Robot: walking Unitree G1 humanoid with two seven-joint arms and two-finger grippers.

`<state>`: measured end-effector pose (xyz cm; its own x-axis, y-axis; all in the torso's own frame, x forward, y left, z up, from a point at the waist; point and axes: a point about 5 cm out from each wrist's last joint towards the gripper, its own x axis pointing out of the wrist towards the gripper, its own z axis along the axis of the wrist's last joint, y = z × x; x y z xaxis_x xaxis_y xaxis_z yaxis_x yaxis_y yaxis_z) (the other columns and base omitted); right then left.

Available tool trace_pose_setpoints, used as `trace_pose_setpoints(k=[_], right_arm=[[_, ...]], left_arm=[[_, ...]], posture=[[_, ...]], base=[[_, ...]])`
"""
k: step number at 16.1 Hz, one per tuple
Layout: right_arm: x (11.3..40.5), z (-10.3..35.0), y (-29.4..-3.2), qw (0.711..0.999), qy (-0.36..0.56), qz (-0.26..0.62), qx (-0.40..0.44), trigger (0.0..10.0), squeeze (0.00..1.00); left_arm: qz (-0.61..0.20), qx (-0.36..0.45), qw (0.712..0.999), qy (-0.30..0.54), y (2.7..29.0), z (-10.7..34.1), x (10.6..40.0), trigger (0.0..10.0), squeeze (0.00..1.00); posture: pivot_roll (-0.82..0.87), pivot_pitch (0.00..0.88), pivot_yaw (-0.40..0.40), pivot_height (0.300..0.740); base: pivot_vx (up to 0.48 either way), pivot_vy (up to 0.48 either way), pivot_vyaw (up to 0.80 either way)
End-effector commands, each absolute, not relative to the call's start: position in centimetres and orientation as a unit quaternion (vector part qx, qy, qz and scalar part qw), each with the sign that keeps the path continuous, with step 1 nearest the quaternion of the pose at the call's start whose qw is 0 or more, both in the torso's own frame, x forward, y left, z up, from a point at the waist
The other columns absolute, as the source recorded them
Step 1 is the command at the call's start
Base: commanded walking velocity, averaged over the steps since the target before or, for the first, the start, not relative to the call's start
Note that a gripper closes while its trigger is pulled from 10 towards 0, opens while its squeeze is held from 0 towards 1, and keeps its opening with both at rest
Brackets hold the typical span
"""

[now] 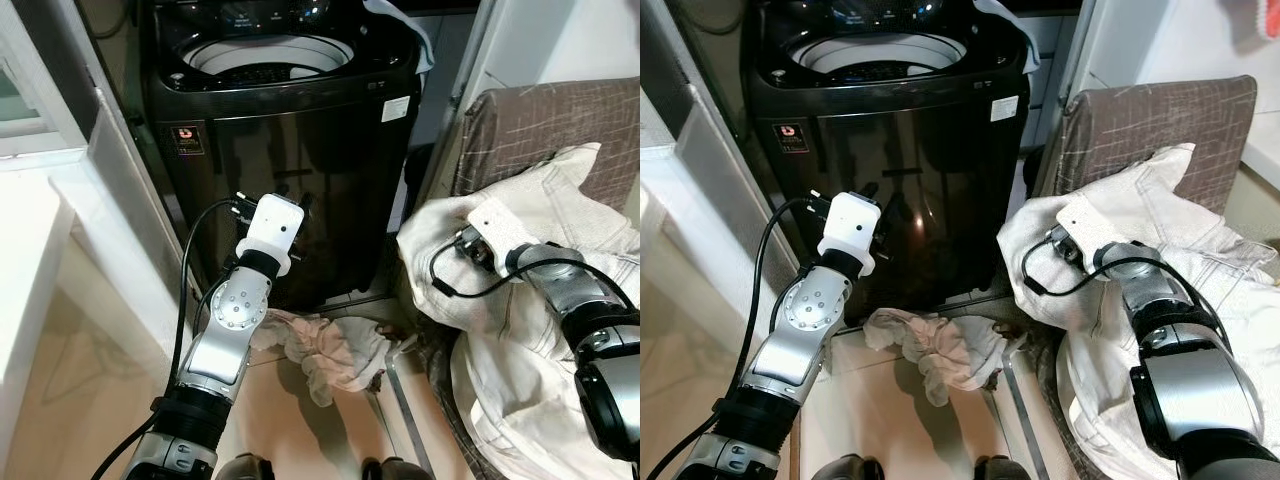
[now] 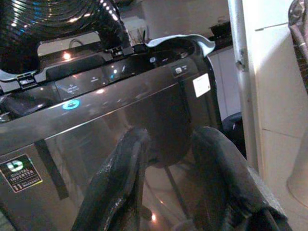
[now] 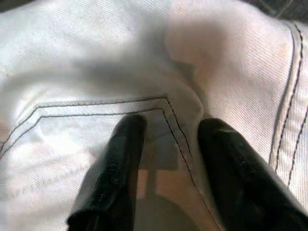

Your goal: Clothes washing

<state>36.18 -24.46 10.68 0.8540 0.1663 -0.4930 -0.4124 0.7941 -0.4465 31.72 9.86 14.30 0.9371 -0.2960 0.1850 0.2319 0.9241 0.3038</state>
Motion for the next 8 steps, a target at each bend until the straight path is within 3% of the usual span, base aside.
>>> trace_pose_setpoints(k=[1,8], right_arm=[[36.0,10.2,-24.4,0.931,0.219,0.151,-0.249,0.0,0.00],[36.7,10.7,-22.3,0.958,0.184,0.154,-0.160,0.0,0.00]], left_arm=[[-0.137,0.141,0.973,-0.118,9.7,14.4,31.8,10.0,0.00],[-0.136,0.144,0.973,-0.119,9.8,14.5,31.9,10.0,0.00]], posture=[[-0.12,0.044,0.003,0.736],[-0.11,0.035,-0.001,0.736]], base=[[0.000,0.000,0.00],[0.000,0.000,0.00]])
